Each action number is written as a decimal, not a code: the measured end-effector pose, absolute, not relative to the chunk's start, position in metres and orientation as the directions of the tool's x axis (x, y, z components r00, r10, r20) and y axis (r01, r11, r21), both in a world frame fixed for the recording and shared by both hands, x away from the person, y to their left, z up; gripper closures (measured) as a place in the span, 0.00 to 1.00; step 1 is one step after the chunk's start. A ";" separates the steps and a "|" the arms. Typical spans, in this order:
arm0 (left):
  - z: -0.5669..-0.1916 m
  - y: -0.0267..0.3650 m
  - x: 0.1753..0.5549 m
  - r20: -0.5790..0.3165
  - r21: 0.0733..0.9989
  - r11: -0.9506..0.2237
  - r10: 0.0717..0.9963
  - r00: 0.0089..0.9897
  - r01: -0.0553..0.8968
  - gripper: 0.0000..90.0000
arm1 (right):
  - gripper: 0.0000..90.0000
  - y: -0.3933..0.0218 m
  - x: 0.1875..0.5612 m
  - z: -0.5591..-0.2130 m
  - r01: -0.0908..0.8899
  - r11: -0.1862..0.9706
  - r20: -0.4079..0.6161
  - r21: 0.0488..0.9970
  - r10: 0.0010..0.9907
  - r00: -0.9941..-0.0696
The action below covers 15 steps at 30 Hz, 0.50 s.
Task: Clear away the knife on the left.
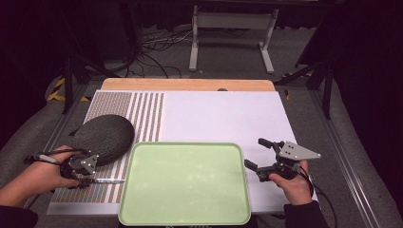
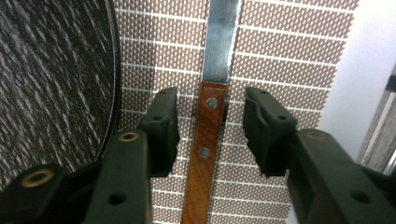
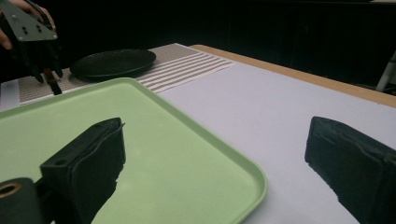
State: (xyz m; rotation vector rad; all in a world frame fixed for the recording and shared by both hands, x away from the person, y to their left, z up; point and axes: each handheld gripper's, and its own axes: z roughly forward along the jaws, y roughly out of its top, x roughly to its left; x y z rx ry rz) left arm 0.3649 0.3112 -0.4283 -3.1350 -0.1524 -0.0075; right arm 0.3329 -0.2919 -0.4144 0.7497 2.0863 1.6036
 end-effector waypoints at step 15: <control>-0.433 0.307 0.366 -0.005 -0.045 -0.999 0.026 1.000 0.026 0.86 | 0.08 -0.291 0.333 -0.416 0.175 0.190 0.022 0.966 0.614 -0.789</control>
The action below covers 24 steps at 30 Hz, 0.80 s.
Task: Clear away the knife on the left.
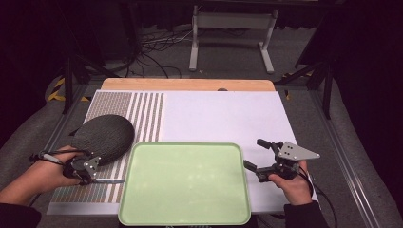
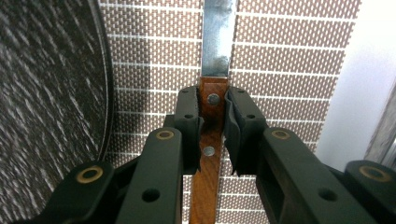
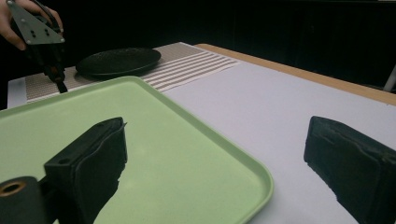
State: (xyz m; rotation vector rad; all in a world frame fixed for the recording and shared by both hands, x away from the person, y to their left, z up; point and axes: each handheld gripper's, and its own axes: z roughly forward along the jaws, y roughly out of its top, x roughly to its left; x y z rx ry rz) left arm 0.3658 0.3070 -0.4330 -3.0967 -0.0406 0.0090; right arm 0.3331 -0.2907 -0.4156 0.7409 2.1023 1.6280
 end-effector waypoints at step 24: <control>-0.407 0.315 0.359 -0.045 -0.029 -0.989 0.148 0.988 0.147 0.86 | 0.08 -0.290 0.332 -0.415 0.181 0.159 0.050 0.971 0.603 -0.797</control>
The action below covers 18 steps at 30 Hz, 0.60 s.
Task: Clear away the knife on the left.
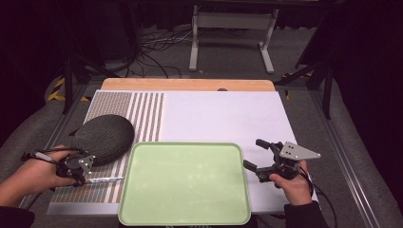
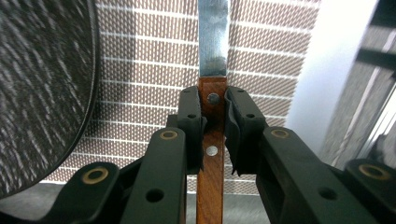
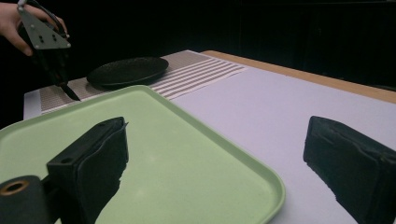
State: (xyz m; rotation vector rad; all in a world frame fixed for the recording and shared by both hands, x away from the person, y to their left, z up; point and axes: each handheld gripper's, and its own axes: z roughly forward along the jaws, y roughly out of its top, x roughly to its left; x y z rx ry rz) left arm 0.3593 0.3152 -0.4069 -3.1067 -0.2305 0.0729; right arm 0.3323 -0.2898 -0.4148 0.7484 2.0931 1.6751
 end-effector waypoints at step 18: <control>-0.372 0.306 0.355 -0.124 0.101 -0.880 0.452 0.883 0.464 0.86 | 0.08 -0.293 0.332 -0.414 0.180 0.152 0.051 0.972 0.612 -0.789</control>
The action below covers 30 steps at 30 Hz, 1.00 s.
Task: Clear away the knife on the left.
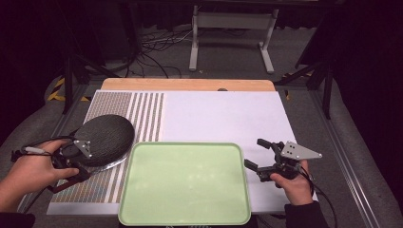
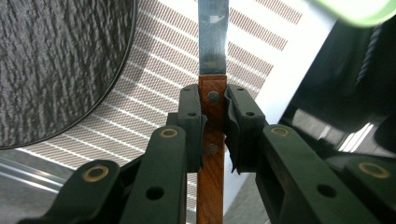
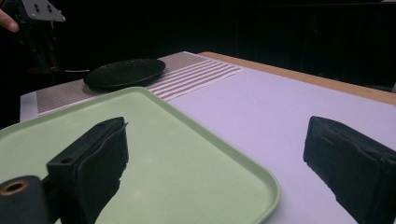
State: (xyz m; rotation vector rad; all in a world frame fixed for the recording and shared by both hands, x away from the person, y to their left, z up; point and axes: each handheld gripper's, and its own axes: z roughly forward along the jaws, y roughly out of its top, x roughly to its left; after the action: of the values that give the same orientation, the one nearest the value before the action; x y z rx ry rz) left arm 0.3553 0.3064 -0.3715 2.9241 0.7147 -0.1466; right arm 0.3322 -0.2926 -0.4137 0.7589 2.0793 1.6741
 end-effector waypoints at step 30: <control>-0.357 0.268 0.340 -0.330 0.268 -0.566 0.706 0.627 0.779 0.86 | 0.08 -0.294 0.332 -0.414 0.184 0.169 0.034 0.968 0.642 -0.766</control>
State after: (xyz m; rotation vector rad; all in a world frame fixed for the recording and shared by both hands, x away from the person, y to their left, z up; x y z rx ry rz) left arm 0.3397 0.2678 -0.3566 2.4643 1.1814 -0.2600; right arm 0.3316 -0.2941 -0.4141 0.7831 2.0683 1.6263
